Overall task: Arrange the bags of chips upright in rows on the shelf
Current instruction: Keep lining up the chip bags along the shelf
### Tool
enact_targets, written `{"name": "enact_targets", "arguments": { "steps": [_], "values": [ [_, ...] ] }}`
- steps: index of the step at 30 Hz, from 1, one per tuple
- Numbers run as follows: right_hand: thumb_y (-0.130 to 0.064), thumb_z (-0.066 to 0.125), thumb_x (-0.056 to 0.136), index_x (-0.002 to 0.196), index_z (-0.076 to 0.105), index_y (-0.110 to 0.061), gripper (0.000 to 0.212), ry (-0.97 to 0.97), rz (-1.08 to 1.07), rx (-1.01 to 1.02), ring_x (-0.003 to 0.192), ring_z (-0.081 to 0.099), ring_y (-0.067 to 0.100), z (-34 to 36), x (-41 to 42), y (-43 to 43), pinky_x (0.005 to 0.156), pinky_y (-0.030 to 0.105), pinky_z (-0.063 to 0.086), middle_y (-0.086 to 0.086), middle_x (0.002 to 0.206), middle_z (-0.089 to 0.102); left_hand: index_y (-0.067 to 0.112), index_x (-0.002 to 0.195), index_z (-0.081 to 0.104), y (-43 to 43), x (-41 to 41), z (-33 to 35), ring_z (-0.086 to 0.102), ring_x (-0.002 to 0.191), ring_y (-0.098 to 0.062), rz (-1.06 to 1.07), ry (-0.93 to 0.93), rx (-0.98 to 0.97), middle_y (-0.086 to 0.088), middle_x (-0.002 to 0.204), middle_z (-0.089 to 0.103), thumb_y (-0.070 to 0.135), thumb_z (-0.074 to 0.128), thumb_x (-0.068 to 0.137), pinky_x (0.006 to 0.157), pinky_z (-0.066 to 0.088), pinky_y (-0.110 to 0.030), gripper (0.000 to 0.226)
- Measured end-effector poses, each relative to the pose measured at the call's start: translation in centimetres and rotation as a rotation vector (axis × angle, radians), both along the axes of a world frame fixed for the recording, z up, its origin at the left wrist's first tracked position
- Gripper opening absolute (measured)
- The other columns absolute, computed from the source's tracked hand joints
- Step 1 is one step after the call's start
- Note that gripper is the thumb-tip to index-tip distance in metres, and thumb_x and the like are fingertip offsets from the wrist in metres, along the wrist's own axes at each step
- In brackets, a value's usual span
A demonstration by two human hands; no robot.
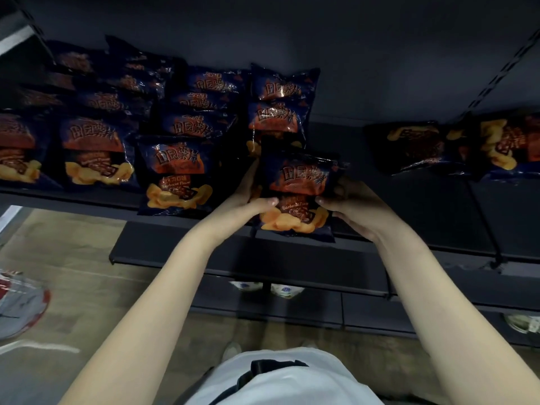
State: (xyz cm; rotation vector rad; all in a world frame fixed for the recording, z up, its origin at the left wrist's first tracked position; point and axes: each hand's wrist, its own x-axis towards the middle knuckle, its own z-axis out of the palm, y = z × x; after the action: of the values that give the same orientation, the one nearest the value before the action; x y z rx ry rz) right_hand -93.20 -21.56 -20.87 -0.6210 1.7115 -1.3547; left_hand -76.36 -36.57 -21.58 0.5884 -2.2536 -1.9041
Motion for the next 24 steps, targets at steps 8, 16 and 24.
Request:
{"name": "enact_targets", "arguments": {
  "steps": [8, 16, 24],
  "values": [
    [0.011, 0.050, 0.088, 0.128, 0.049, -0.013, 0.047, -0.064, -0.168, -0.232, 0.104, 0.059, 0.009, 3.8, 0.8, -3.1, 0.092, 0.026, 0.046, -0.003, 0.111, 0.063, 0.025, 0.144, 0.019, -1.0, -3.0, 3.0, 0.042, 0.104, 0.016, 0.253, 0.228, -0.163, 0.019, 0.123, 0.043, 0.024, 0.058, 0.090, 0.082, 0.035, 0.001, 0.067],
    [-0.009, 0.045, 0.094, 0.149, 0.007, -0.033, 0.071, 0.277, -0.313, -0.070, 0.133, 0.035, 0.008, -1.7, 4.5, -6.0, 0.111, 0.029, 0.032, -0.010, 0.147, 0.034, 0.026, 0.147, 0.005, -0.5, -4.7, -2.6, 0.044, 0.125, -0.013, 0.416, 0.182, -0.281, -0.001, 0.140, 0.043, 0.051, 0.046, 0.080, 0.103, 0.035, -0.029, 0.083],
    [-0.017, 0.043, 0.097, 0.151, 0.005, -0.026, 0.066, 0.428, -0.422, 0.028, 0.138, 0.034, 0.017, -3.7, 5.4, -7.2, 0.113, 0.039, 0.033, 0.001, 0.153, 0.031, 0.032, 0.147, 0.011, -1.1, -4.5, -4.1, 0.035, 0.133, -0.011, 0.521, 0.268, -0.395, 0.002, 0.150, 0.032, 0.046, 0.049, 0.090, 0.100, 0.029, -0.019, 0.070]
  ]
}}
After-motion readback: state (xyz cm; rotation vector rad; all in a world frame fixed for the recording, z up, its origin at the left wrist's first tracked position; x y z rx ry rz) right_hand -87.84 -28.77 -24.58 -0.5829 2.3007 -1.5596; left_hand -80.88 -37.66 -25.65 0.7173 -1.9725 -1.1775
